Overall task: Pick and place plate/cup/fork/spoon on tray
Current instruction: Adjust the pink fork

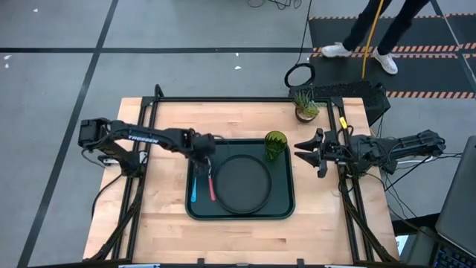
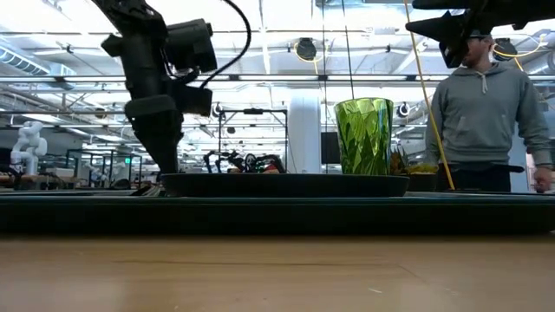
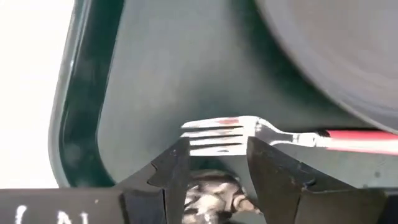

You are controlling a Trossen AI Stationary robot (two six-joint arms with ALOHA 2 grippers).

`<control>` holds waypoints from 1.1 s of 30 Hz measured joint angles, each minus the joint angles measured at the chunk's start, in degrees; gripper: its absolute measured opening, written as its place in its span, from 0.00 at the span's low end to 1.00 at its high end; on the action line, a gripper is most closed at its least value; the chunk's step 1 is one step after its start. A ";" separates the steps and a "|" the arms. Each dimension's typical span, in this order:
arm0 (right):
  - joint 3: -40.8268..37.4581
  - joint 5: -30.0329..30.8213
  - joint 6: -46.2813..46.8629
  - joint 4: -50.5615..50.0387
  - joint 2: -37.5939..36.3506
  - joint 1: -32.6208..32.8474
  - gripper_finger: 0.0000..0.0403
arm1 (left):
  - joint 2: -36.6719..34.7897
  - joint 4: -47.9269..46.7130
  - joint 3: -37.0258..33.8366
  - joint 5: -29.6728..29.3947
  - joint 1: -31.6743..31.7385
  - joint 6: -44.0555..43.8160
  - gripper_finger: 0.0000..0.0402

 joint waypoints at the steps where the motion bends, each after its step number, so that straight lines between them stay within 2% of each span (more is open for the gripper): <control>1: 0.00 0.02 -0.04 -0.02 0.15 0.01 0.37 | 0.00 0.44 0.00 -1.41 -1.31 0.95 0.40; 4: 0.00 0.02 -0.12 -0.04 0.48 0.00 0.37 | 0.00 0.73 0.00 -5.24 -5.20 1.55 0.40; 8: 0.00 0.07 -0.12 -0.07 0.69 0.00 0.37 | 0.00 1.58 0.00 -7.33 -8.93 0.48 0.40; 13: 0.00 0.09 -0.12 -0.07 0.69 0.00 0.37 | 0.00 2.00 0.00 -12.96 -11.60 -3.78 0.40; 19: 0.00 0.11 -0.13 -0.07 0.67 0.00 0.37 | 1.18 3.46 -0.04 -17.01 -14.42 -5.78 0.40; 25: 0.00 0.11 -0.14 0.01 0.71 0.00 0.37 | 3.83 5.20 0.15 -20.45 -15.68 -5.93 0.40; 28: 0.00 0.12 -0.01 0.13 0.98 0.00 0.37 | 4.31 2.86 -0.19 -21.92 -15.68 -7.60 0.40; 33: 0.00 0.11 0.05 0.17 1.38 0.00 0.37 | 4.62 2.44 -0.10 -22.08 -15.92 -8.64 0.40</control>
